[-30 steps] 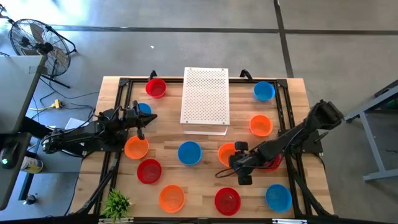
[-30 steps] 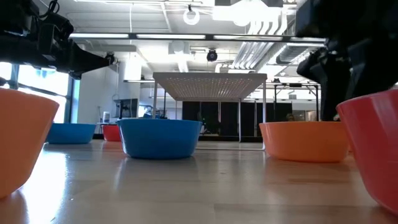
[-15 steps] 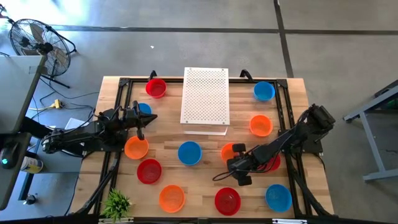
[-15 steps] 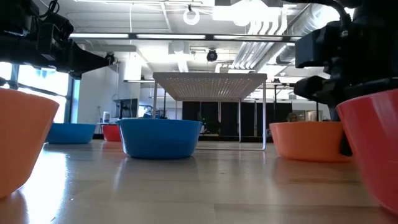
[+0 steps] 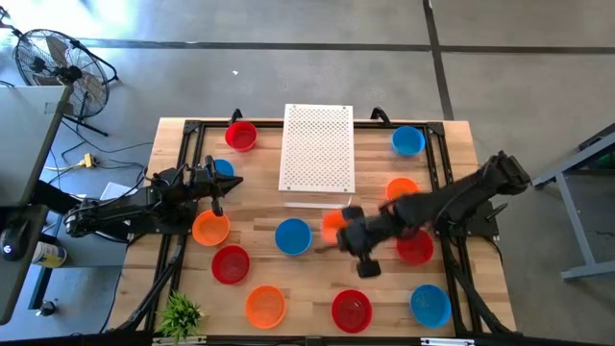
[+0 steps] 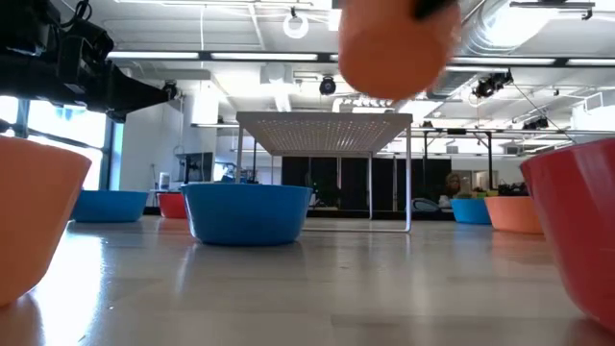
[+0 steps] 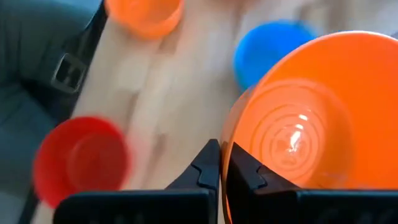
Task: Pick & Place Mini bowls
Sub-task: Put the orange bowl on the shelf
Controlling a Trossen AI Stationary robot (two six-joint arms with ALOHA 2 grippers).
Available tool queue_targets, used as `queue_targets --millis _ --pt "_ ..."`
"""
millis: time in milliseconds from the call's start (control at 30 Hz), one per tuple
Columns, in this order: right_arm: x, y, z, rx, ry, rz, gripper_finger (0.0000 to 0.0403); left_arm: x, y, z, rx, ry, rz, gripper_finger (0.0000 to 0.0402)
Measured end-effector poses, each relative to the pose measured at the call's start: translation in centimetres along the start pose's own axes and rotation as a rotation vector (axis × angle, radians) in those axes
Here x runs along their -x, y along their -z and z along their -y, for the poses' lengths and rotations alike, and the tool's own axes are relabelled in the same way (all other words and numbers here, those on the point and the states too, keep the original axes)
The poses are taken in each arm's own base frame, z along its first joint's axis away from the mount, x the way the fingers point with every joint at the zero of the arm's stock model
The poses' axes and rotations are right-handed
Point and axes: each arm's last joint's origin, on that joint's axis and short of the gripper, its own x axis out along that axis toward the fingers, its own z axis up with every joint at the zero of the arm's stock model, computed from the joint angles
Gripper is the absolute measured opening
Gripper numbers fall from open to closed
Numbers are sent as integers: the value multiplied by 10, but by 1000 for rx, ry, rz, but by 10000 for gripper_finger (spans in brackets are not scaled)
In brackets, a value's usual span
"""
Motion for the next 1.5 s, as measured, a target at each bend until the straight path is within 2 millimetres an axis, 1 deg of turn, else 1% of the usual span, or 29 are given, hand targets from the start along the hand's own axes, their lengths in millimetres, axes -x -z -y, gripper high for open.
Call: queue_targets --millis 67,167,267,367,467,567,667,733,767,833,967,1133,1333,1500 --pt "13 -17 24 28 53 9 3 0 0 0 0 0 0 2" --pt "24 -38 73 49 145 -11 2 0 0 0 0 1 0 2" --pt "25 -54 125 63 204 -42 3 0 0 0 -1 2 0 2" --pt "24 -65 173 83 257 -92 3 0 0 0 -3 2 0 2" --pt "19 -69 219 87 294 -139 2 0 0 0 -3 2 -1 2" --pt "9 -67 260 73 303 -184 2 0 0 0 -3 1 -1 2" --pt "3 -64 294 51 335 -206 2 0 0 0 -3 0 -1 2" --pt "-2 -61 310 37 339 -219 1 0 0 0 -3 0 -1 2" --pt "-6 -59 316 32 342 -221 2 0 0 0 -3 0 -1 2" --pt "-12 -55 323 47 337 -205 2 0 0 0 -3 0 -1 2" --pt "-15 -50 326 53 316 -196 2 0 0 0 -4 -1 -1 2" --pt "-17 -52 328 69 346 -184 6 0 0 0 -4 -1 -1 2" --pt "-17 -53 329 82 364 -175 32 0 0 0 -11 -1 -1 2" --pt "-18 -54 328 88 448 -227 68 0 0 0 -43 -2 -1 2"
